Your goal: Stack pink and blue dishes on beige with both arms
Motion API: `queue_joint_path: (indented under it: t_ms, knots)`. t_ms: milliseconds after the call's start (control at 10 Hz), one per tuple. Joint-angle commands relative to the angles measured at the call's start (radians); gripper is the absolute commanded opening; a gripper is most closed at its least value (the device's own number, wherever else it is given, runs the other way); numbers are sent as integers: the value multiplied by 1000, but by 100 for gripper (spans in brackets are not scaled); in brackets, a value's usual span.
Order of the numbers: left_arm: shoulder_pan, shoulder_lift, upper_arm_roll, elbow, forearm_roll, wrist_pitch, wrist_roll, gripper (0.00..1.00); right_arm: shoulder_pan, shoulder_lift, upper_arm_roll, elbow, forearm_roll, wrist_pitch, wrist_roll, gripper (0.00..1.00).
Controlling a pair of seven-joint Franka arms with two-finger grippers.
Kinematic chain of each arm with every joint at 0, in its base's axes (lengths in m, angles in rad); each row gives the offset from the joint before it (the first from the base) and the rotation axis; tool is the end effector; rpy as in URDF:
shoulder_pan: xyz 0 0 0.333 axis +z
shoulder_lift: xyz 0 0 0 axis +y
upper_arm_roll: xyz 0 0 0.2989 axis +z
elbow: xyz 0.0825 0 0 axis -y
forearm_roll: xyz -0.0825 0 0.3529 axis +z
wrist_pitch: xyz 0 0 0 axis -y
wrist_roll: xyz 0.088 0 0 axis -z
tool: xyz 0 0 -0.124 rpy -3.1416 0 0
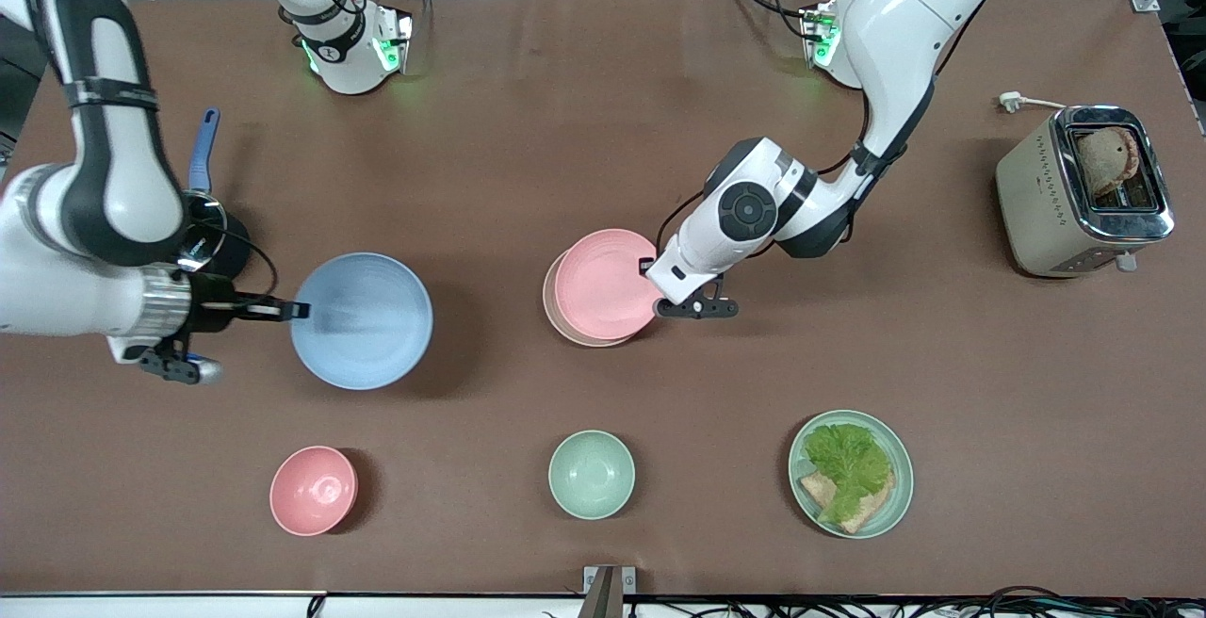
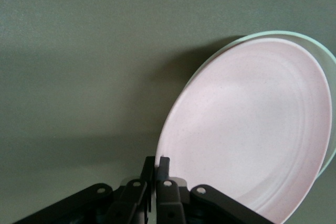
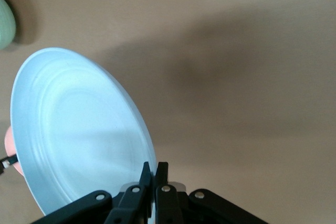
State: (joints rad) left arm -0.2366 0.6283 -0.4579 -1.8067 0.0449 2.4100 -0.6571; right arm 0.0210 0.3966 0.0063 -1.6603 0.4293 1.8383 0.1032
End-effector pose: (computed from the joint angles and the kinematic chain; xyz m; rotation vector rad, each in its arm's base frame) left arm 0.4938 -0.3856 0.2207 2.9322 0.0169 -0.1680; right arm 0.6039 0.0563 0.3526 -2.7157 0.3236 0.3352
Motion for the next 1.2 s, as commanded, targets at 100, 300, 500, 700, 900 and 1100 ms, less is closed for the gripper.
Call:
queue_joint_path:
  t_ms: [100, 300, 500, 700, 900, 1100]
  knots:
    - [20, 2, 8, 13, 27, 18, -4, 100, -7, -62, 136, -85, -26, 76, 168, 1]
    - [78, -127, 10, 26, 29, -64, 7, 100, -9, -99, 237, -165, -26, 159, 260, 1]
    - [164, -234, 8, 134, 44, -270, 71, 100, -6, -94, 366, -218, -26, 290, 413, 1]
    - [260, -303, 7, 292, 44, -504, 216, 100, -1, -90, 476, -318, -23, 479, 461, 2]
    - [344, -369, 1, 362, 43, -630, 363, 100, 26, -43, 530, -351, -23, 605, 504, 2]
    - [407, -467, 2, 362, 35, -687, 512, 100, 89, 14, 537, -375, -23, 746, 509, 3]
